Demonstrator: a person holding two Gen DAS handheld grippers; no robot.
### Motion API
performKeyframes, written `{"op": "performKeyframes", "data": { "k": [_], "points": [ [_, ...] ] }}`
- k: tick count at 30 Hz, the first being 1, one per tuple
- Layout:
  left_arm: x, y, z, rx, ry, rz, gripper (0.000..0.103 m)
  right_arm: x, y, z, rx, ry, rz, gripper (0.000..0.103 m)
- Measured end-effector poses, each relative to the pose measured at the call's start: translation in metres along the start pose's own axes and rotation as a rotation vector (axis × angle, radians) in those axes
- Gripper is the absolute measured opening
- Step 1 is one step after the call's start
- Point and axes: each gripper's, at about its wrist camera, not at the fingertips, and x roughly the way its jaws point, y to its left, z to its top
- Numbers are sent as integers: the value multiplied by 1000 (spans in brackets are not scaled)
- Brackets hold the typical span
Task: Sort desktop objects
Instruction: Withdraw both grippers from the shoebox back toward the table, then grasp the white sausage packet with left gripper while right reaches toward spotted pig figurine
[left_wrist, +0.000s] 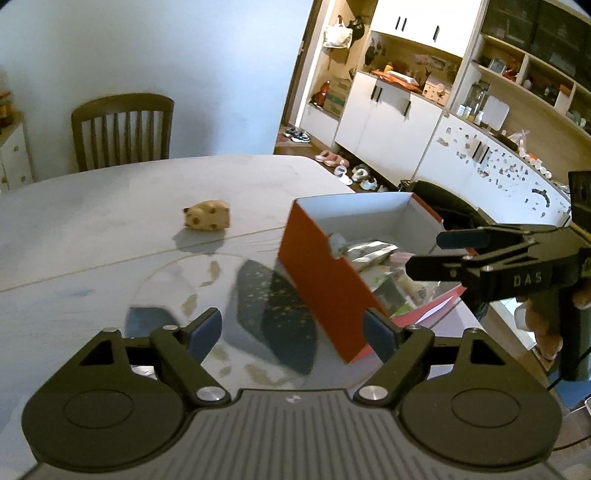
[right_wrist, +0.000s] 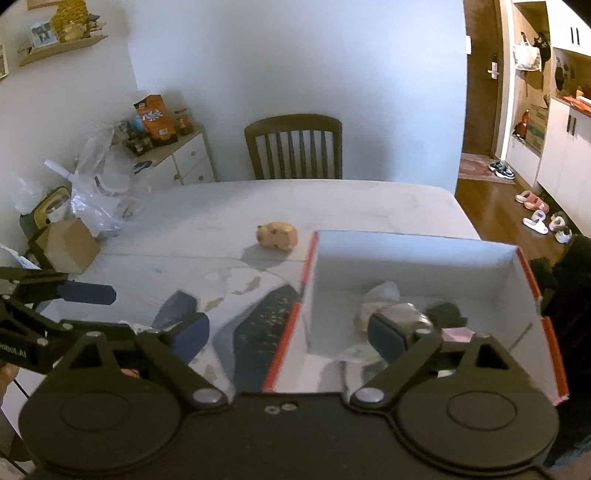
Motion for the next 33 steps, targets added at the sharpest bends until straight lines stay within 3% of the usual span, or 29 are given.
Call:
{"op": "performKeyframes", "data": {
  "k": [9,17,19,33],
  "points": [
    [-16,47,-22,-48,20,35,83,19,43,14,-10,-13,21,97],
    [-25,83,-42,-80,22,68,93,41,72,21,-22,-2,29,98],
    [-26,93,-47,-91,20,77,102,47,78,23,-24,3,26,98],
    [-6,133,-75,-128,95,106,102,93,103,36,-19,47,6,98]
  ]
}}
